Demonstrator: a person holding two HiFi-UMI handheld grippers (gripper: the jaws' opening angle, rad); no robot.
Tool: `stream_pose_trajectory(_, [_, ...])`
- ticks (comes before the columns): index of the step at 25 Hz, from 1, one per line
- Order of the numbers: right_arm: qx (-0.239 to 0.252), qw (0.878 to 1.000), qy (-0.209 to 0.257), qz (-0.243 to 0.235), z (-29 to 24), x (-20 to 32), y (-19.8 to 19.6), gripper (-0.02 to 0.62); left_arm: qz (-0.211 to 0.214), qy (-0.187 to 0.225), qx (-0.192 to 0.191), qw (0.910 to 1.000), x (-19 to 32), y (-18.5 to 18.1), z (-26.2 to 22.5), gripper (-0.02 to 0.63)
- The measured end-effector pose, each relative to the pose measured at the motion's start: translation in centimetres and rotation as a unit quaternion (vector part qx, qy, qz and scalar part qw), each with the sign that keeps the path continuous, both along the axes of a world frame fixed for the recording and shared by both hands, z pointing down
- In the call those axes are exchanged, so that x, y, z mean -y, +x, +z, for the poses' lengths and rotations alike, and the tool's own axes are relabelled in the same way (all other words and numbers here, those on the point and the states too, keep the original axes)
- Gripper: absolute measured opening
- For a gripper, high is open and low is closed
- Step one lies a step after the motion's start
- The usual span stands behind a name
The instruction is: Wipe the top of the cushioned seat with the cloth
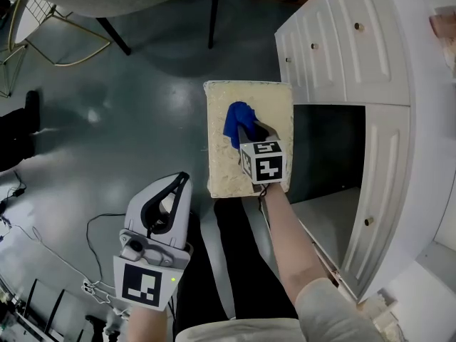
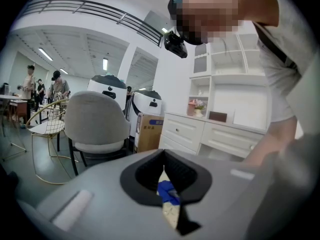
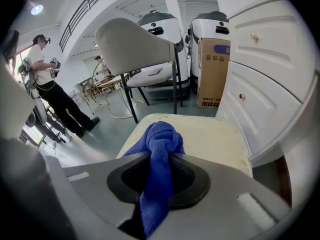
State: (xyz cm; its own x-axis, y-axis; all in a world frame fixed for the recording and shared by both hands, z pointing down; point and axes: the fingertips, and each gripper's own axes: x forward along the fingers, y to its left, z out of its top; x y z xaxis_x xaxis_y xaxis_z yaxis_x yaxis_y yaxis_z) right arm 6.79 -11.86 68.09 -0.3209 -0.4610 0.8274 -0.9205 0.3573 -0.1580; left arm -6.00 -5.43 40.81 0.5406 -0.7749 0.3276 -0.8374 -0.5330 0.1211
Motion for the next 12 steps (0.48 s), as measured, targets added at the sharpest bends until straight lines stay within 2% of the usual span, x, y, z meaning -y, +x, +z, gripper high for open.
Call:
stream_pose_trajectory(9, [0.003,0.999,-0.004,-0.049,0.1,-0.8,-5.8,0.08,-0.004,-0.001,0.0,1.0,-1.0,-2.3,0.1,0.0])
stream_pose_trajectory(12, [-0.002,0.998,-0.007,-0.057,0.1,-1.0,-6.7,0.08,-0.002,-0.001,0.002,1.0,-1.3,-2.9,-0.1,0.0])
